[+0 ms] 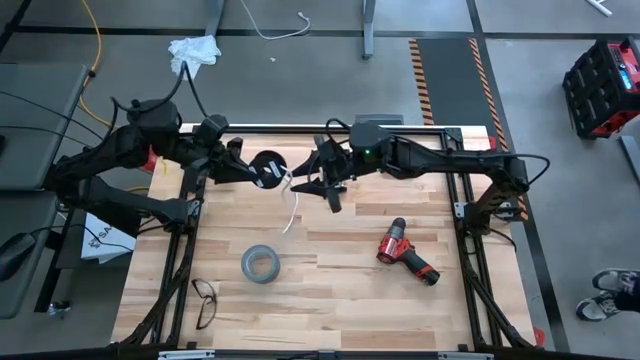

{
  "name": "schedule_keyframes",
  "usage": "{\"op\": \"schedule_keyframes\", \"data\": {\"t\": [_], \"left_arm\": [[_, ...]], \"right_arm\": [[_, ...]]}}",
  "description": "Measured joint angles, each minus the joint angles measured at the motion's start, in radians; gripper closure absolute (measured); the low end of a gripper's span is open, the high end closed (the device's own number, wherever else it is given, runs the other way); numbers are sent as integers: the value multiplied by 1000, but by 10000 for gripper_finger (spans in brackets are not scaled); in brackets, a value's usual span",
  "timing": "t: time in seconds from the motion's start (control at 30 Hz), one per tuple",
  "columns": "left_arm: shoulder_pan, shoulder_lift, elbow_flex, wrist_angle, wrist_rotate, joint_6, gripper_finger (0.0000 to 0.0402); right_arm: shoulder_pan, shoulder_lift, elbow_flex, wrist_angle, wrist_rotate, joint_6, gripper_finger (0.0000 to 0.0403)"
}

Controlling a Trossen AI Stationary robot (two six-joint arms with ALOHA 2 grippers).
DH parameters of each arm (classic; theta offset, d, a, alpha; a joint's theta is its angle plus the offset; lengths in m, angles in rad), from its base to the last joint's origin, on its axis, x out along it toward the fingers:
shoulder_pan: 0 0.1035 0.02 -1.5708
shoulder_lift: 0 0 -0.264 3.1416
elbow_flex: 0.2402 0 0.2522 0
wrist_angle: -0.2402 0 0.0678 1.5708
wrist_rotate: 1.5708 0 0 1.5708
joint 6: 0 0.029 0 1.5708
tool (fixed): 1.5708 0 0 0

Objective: Coil cords
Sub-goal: Coil the white wire

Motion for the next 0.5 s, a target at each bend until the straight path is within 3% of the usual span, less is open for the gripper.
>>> {"op": "schedule_keyframes", "data": {"t": [0.27,0.5], "left_arm": [[1,-11,0,0,-2,12,401],[1,-11,0,1,-17,24,401]], "right_arm": [[-26,-11,0,-15,-80,75,238],[6,7,0,-12,-65,71,238]]}}
